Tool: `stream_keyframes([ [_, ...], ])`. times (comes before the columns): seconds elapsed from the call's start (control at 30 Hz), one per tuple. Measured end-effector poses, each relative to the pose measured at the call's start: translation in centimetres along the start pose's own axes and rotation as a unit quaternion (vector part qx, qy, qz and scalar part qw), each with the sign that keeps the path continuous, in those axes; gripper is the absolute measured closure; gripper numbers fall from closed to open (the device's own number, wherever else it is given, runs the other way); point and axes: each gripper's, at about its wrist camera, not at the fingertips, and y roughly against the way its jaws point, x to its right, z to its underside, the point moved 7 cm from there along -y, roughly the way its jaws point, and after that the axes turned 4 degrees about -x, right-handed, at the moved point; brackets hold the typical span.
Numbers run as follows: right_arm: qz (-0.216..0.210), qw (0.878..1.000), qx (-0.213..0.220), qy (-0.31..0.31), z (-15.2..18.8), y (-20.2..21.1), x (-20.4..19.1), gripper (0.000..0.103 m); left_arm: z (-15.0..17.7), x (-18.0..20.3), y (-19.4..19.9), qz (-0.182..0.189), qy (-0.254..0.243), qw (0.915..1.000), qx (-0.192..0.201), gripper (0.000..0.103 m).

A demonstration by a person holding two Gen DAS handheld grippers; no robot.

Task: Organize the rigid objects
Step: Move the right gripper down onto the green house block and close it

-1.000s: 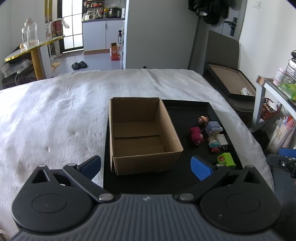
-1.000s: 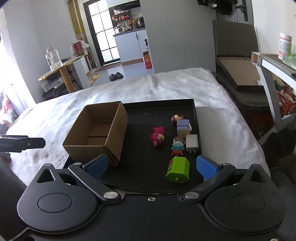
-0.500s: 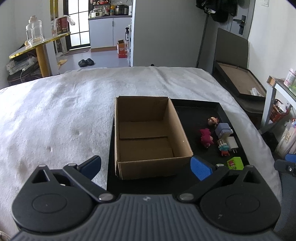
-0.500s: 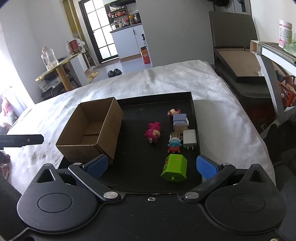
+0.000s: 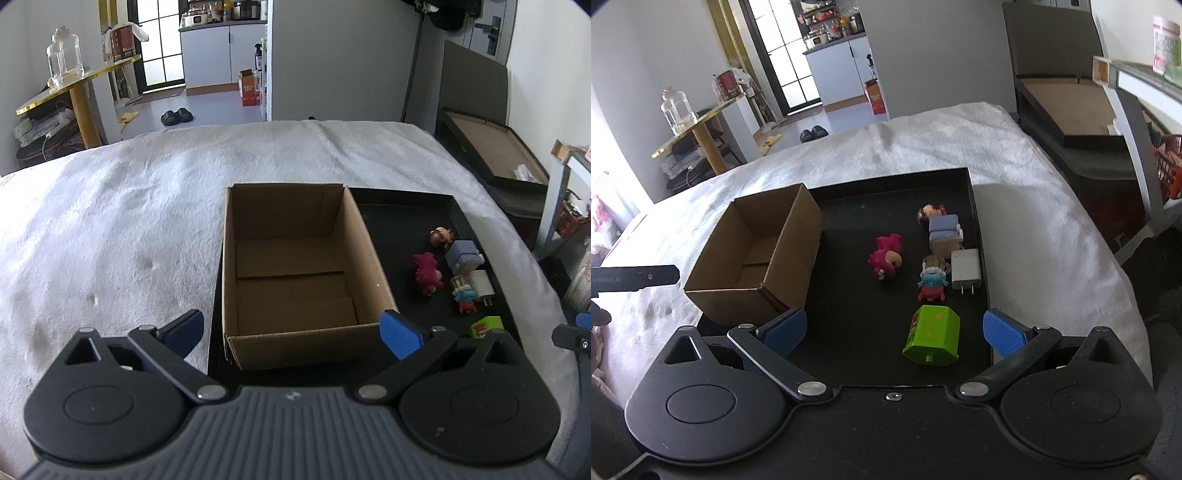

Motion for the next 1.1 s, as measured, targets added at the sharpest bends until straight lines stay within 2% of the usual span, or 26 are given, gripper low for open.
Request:
stream_keyframes([
  [0.2, -0.002, 1.0, -0.018, -0.002, 0.4, -1.9, 0.3, 0.0, -0.1, -0.6, -1.9, -0.01, 0.011, 0.9999, -0.008, 0.003],
  [0.37, 0.005, 0.999, -0.04, -0.009, 0.6, -3.7, 0.8, 0.001, -0.2, -1.4, -3.3, -0.033, 0.025, 0.9991, -0.014, 0.003],
  [0.63, 0.027, 0.998, -0.058, -0.027, 0.6, -6.0, 2.3, 0.01, -0.4, -2.0, -5.7, -0.068, 0.043, 0.9964, -0.026, 0.01],
  [1.0, 0.05, 0.994, -0.082, -0.051, 1.0, -9.1, 3.2, 0.04, -0.8, -2.3, -7.4, -0.126, 0.053, 0.9905, -0.011, 0.038],
  [1.1, 0.053, 0.993, -0.09, -0.059, 1.2, -9.8, 3.3, 0.044, -0.7, -2.7, -7.7, -0.132, 0.064, 0.9891, -0.008, 0.039],
])
